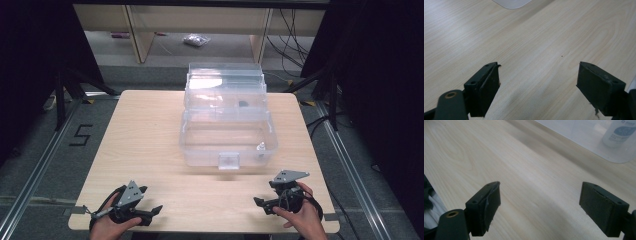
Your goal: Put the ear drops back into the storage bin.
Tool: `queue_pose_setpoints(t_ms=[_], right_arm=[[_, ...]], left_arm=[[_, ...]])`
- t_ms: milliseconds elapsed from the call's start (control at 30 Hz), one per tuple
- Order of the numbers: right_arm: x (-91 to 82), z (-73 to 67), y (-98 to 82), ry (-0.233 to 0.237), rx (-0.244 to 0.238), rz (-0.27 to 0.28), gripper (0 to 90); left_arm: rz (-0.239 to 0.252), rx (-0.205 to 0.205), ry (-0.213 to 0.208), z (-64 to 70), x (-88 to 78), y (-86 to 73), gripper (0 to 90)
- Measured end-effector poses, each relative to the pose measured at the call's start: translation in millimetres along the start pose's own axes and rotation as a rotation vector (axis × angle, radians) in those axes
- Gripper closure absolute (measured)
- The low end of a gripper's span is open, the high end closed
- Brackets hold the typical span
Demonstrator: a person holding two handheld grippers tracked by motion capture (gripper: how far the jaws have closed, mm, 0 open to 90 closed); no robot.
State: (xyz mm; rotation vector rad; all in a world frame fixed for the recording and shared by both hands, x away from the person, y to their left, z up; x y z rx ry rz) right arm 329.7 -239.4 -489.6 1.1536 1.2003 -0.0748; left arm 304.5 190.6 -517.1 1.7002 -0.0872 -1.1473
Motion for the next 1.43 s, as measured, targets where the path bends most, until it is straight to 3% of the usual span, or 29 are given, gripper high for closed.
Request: queue_pose_setpoints(t_ms=[100,167,200,267,300,333,400,433,567,600,633,667,700,767,800,833,867,900,933,967,1033,1067,1433], right_arm=[[-0.5,-0.4,-3.7,-0.005,-0.001,0.003,17.9],[-0.3,0.2,-5.3,-0.011,-0.028,0.018,17.9],[-2.0,-0.4,-7.0,-0.020,-0.011,0.005,17.9],[-1.0,0.0,-9.3,-0.031,-0.011,0.032,17.9],[-1.8,-1.4,-10.7,-0.022,0.011,0.026,17.9],[-2.8,0.0,-12.1,-0.017,-0.007,0.010,17.9],[-1.7,-1.6,-14.9,-0.020,0.013,0.026,17.9],[-3.5,-1.4,-16.5,-0.018,0.004,0.001,17.9],[-4.8,-1.9,-22.2,-0.017,0.004,0.008,17.9],[-4.2,-3.5,-23.2,-0.020,0.024,0.023,17.8],[-6.1,-1.9,-23.9,-0.015,0.005,0.008,17.7],[-6.0,-5.5,-25.7,-0.013,0.043,0.004,17.6],[-6.1,-2.4,-26.3,-0.017,0.005,0.006,17.4],[-5.0,-2.4,-28.8,-0.019,-0.010,0.009,17.0],[-2.6,-3.6,-29.9,-0.023,0.000,0.026,17.0],[-4.7,-6.2,-30.9,-0.015,0.023,-0.004,17.0],[-2.5,-5.9,-31.4,-0.020,0.009,0.023,17.0],[-4.5,-6.2,-32.4,-0.016,0.010,-0.006,17.0],[-3.3,-2.7,-32.4,-0.013,-0.040,0.002,17.0],[-4.6,-5.0,-33.0,-0.015,-0.005,-0.008,17.0],[-4.9,-7.4,-34.0,-0.018,0.018,-0.013,17.0],[-2.7,-5.7,-34.3,-0.030,-0.012,0.011,17.0],[-2.6,-3.4,-34.5,-0.035,-0.032,0.009,16.7]], left_arm=[[-0.003,0.000,0.004,-0.6,0.4,-0.4,17.8],[0.004,-0.017,-0.002,0.5,0.9,-0.4,17.8],[0.002,-0.025,0.002,0.5,1.5,-0.8,17.8],[-0.009,0.003,0.005,-1.4,0.1,-0.6,17.8],[0.005,-0.016,-0.002,0.4,0.7,-0.3,17.8],[0.005,-0.017,-0.003,0.5,0.8,-0.3,17.8],[0.007,-0.017,-0.002,0.5,1.3,-0.5,17.7],[0.001,-0.015,0.000,0.5,1.1,-0.5,17.8],[-0.009,0.002,0.013,-1.4,1.6,-0.9,17.7],[-0.008,-0.001,0.016,-1.0,1.4,-0.8,17.7],[-0.005,-0.007,0.006,-0.3,1.1,-0.6,17.8],[-0.010,0.002,0.006,-1.1,1.1,-0.8,17.8],[-0.008,0.002,0.022,-1.1,2.0,-1.0,17.8],[-0.009,0.003,0.019,-1.1,1.9,-1.0,17.7],[-0.009,0.003,0.020,-1.1,1.9,-0.9,17.7],[-0.009,0.003,0.020,-1.2,1.8,-0.9,17.7],[-0.009,0.003,0.020,-1.2,1.8,-0.9,17.7],[-0.010,0.004,0.019,-1.1,1.9,-1.0,17.8],[-0.010,0.004,0.019,-1.1,1.9,-1.0,17.8],[-0.012,0.004,0.015,-1.1,1.6,-0.8,17.8],[-0.005,-0.001,0.021,-0.9,2.1,-0.9,17.8],[-0.010,0.004,0.018,-1.2,1.9,-0.9,17.8],[-0.009,0.005,0.011,-0.9,1.3,-0.8,17.8]])
Point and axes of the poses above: each handheld gripper's, and its own axes: x roughly forward along the jaws, y roughly out of its top, z roughly to its right, the point moved 3 cm from there along x, roughly forward along the jaws, and after that the axes turned 1 degree about -x, right-handed, at the moved point
